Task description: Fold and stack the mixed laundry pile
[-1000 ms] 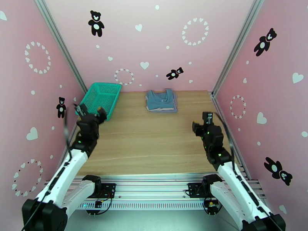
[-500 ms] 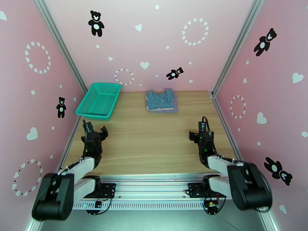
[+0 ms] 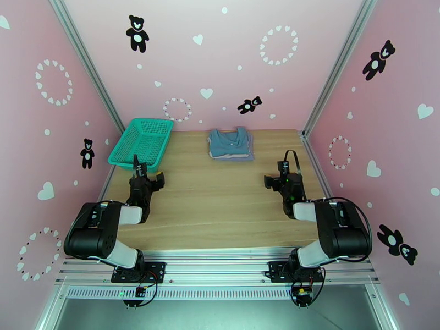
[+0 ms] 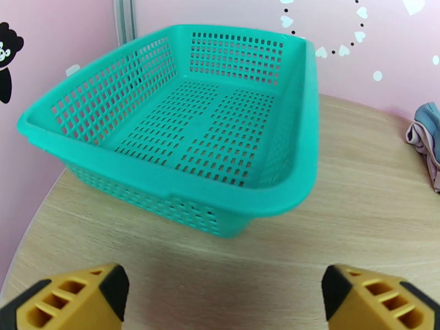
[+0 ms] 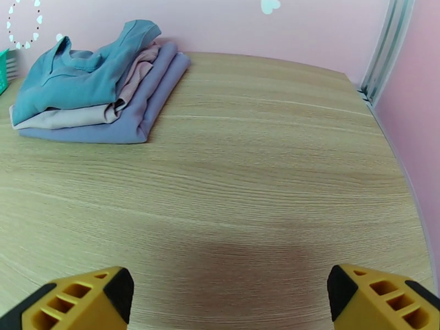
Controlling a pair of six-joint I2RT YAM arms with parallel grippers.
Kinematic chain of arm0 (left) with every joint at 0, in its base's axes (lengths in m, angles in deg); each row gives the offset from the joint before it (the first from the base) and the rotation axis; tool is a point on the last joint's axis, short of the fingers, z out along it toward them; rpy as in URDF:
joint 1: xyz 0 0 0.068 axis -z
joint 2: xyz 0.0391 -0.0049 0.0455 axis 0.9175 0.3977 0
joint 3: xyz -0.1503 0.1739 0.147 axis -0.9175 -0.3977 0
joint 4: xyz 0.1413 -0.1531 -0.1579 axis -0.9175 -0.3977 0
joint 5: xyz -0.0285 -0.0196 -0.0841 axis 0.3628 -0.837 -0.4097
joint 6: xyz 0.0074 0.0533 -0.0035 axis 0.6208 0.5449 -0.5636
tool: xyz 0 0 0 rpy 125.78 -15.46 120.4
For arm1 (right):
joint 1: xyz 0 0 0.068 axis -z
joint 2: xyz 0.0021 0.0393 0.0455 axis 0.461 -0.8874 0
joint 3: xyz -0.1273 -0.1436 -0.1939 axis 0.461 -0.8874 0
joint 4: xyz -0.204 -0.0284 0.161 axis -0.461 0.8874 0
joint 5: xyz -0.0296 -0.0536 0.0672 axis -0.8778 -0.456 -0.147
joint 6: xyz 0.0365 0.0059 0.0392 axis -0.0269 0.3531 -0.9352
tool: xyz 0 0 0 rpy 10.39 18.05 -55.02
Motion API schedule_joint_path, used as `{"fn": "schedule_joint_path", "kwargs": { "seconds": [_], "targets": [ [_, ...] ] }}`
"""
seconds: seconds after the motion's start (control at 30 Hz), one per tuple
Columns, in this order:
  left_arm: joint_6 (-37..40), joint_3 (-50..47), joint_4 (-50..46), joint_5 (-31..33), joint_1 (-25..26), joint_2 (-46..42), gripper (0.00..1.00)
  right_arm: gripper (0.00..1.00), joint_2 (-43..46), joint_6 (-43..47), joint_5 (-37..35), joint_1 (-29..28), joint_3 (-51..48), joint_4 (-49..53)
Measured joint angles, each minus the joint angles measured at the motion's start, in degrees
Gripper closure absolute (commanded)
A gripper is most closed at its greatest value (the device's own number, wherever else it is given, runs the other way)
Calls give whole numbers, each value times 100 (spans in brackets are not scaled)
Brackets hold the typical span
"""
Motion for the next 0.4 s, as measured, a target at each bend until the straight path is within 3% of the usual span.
{"fn": "schedule_joint_path", "kwargs": {
  "seconds": [0.4],
  "targets": [
    [2,4,17,-142,-57,0,1,1,0,0,39,0,0,15]
  ]
}}
